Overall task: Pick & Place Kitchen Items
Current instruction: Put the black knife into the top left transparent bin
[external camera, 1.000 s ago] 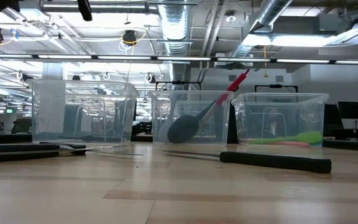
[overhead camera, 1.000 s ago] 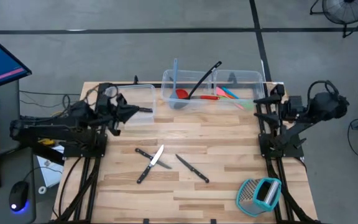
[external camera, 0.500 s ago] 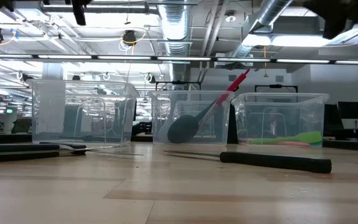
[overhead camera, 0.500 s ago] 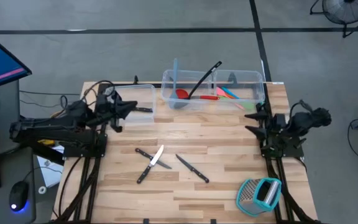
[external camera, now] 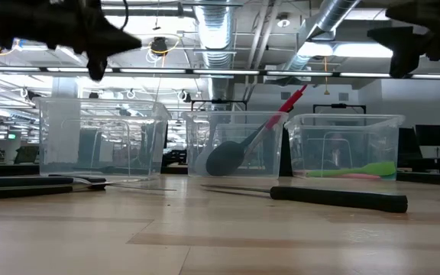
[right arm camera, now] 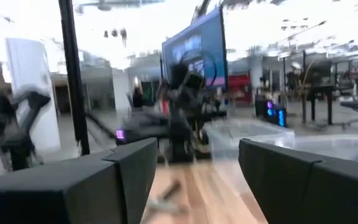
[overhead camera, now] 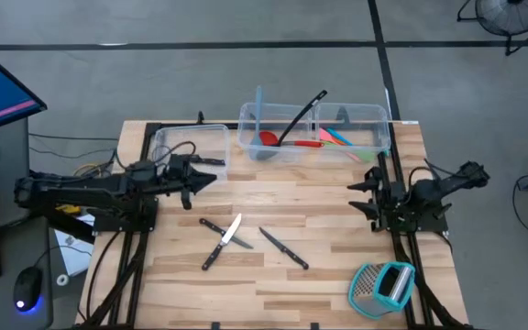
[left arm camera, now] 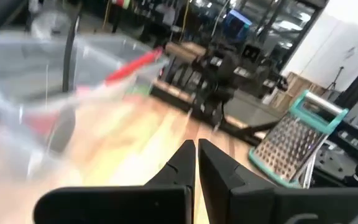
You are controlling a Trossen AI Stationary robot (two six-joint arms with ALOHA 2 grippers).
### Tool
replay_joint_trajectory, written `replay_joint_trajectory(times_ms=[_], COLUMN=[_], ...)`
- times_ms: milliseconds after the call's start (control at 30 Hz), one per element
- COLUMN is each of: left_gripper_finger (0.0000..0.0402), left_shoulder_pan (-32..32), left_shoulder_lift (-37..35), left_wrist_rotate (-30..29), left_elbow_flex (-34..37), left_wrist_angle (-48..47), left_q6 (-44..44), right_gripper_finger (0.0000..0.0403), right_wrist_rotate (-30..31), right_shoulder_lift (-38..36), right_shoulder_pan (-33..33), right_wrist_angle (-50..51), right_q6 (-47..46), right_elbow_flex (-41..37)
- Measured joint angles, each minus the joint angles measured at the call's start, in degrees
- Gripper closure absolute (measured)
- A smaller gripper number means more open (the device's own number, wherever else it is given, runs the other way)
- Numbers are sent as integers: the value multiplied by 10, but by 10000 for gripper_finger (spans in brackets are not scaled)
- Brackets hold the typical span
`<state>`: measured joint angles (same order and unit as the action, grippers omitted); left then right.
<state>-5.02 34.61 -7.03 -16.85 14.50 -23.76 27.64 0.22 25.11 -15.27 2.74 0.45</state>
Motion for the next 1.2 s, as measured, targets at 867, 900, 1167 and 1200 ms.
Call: replay_joint_trajectory(times_ms=[867,900,1167,1200], left_gripper_finger=[309,301,264,262], left_shoulder_pan=[9,9,9,9], left_shoulder_lift=[0,0,0,0], left_wrist_rotate=[131,131,131,131], left_elbow_flex=[82,82,82,82], left_wrist_angle=[-2,-3,-4,-4], left_q6=[-67,-67,-81,-82], right_gripper_finger=[272,275,283,282], right_wrist_rotate=[-173,-173,-179,-198], right_shoulder_lift=[12,14,16,16], right_shoulder_pan=[-142,-145,-146,-146], right_wrist_angle=[132,132,133,133], right_q6=[-72,-82,-193,-192], right_elbow_flex=[1,1,1,1])
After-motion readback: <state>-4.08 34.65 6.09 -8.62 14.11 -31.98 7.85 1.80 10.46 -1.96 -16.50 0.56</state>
